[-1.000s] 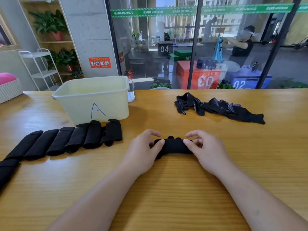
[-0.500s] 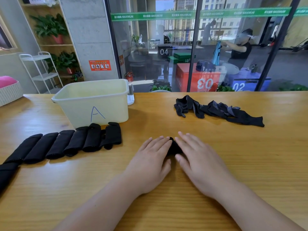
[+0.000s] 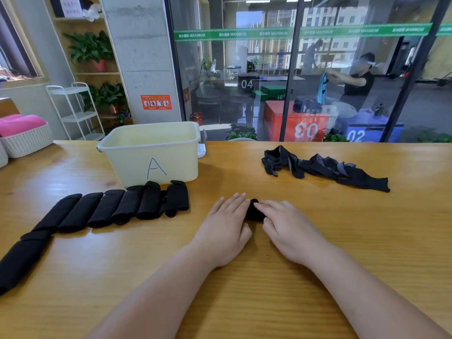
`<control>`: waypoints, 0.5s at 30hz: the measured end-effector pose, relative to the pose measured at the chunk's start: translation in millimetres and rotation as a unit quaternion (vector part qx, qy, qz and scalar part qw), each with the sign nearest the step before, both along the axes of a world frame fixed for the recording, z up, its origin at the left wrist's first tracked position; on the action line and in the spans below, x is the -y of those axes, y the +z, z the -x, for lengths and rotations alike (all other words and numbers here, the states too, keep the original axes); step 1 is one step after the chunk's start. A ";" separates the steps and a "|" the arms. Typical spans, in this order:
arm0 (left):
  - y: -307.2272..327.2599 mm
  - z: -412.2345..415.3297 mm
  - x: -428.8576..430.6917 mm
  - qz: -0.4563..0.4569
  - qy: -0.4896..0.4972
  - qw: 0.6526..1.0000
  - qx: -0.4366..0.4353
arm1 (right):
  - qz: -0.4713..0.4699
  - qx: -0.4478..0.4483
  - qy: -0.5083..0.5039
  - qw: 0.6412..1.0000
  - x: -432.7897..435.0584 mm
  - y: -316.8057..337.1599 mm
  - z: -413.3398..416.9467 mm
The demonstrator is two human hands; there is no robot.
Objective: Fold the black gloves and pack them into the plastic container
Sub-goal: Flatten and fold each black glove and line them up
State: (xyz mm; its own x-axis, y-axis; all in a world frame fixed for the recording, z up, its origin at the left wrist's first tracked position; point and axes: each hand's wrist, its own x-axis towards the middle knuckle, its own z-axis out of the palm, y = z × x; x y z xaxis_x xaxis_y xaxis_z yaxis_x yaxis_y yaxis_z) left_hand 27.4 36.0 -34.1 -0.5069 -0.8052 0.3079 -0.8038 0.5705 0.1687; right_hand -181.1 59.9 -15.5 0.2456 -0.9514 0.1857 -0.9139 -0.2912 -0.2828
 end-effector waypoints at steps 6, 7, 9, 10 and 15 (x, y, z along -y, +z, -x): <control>10.2 -34.3 6.6 0.063 0.160 0.982 -0.077 | -0.016 0.048 -0.002 0.999 15.0 3.9 -27.9; 10.7 -42.0 9.1 0.067 0.183 0.977 -0.092 | -0.018 0.054 -0.002 0.998 18.8 3.4 -35.4; 11.1 -55.7 13.6 0.068 0.214 0.967 -0.118 | -0.013 0.060 -0.001 0.998 26.9 1.6 -51.8; 11.3 -61.1 15.3 0.067 0.227 0.963 -0.128 | -0.009 0.057 0.000 0.998 31.1 0.1 -60.2; 10.2 -76.4 22.5 0.050 0.274 0.945 -0.170 | 0.002 0.043 0.002 0.999 53.0 -8.5 -100.4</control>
